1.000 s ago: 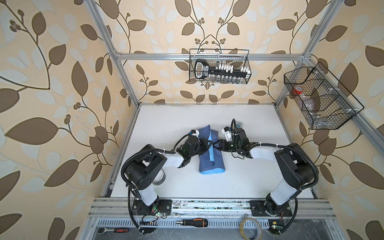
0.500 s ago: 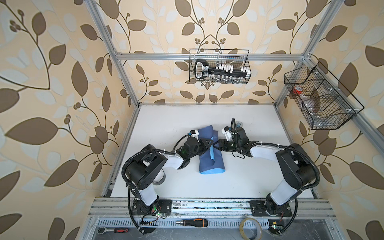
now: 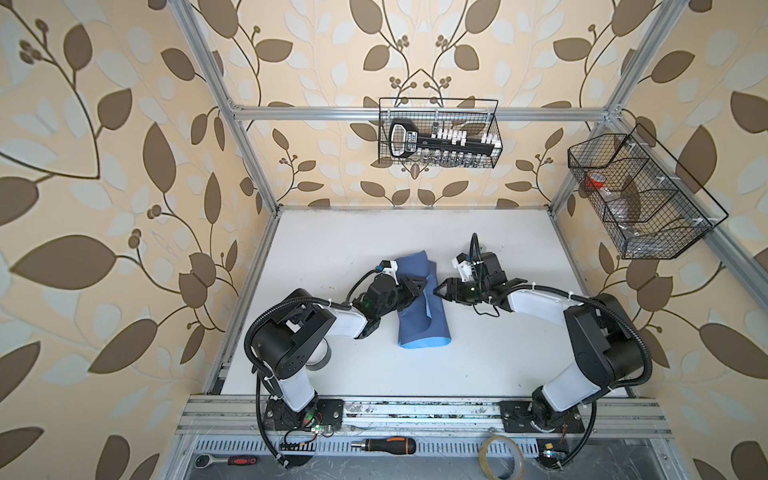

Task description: Wrap the gift box in paper

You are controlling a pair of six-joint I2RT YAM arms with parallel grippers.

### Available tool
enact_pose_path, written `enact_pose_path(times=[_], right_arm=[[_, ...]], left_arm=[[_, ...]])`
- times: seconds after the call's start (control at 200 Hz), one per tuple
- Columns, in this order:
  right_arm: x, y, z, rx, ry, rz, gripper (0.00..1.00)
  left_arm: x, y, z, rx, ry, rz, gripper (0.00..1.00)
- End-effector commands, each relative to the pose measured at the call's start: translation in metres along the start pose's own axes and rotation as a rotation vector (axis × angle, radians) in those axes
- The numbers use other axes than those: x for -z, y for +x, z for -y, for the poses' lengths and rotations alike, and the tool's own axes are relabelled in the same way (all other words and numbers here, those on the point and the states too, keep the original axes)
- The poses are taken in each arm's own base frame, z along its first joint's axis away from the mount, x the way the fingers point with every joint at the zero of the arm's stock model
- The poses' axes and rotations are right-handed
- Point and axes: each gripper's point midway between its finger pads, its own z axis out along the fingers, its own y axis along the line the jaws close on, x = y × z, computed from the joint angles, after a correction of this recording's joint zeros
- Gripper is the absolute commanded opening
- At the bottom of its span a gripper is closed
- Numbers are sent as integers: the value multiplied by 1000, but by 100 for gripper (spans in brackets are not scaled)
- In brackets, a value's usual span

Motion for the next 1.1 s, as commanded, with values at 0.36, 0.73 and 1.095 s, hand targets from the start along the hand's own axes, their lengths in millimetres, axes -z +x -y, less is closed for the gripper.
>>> enact_pose_path(times=[0.36, 0.73, 1.095], right_arm=[[41, -6, 19, -19, 120, 58, 62], [12, -1, -10, 5, 1, 21, 76], [-17, 25, 8, -17, 33, -61, 71]], left_arm=[[2, 29, -93, -1, -347, -94, 50], [3, 28, -88, -24, -355, -94, 51], [3, 23, -70, -74, -340, -97, 52]])
